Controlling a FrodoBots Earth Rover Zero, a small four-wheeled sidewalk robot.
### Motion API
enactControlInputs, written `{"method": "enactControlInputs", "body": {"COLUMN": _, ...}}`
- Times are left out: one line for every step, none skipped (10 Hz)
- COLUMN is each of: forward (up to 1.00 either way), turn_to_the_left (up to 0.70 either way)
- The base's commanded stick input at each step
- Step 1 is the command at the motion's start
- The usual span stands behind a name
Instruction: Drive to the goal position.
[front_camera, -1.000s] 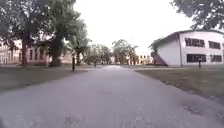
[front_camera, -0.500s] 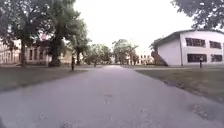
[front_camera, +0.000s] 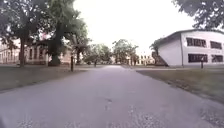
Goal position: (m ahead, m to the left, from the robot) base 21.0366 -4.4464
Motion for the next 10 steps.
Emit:
{"method": "enactControlInputs", "body": {"forward": 0.45, "turn_to_the_left": 0.0}}
{"method": "enactControlInputs", "body": {"forward": 0.45, "turn_to_the_left": 0.0}}
{"method": "enactControlInputs", "body": {"forward": 0.45, "turn_to_the_left": 0.0}}
{"method": "enactControlInputs", "body": {"forward": 0.45, "turn_to_the_left": 0.0}}
{"method": "enactControlInputs", "body": {"forward": 0.45, "turn_to_the_left": 0.0}}
{"method": "enactControlInputs", "body": {"forward": 0.45, "turn_to_the_left": 0.0}}
{"method": "enactControlInputs", "body": {"forward": 0.45, "turn_to_the_left": 0.0}}
{"method": "enactControlInputs", "body": {"forward": 0.45, "turn_to_the_left": 0.0}}
{"method": "enactControlInputs", "body": {"forward": 0.45, "turn_to_the_left": 0.0}}
{"method": "enactControlInputs", "body": {"forward": 0.45, "turn_to_the_left": 0.0}}
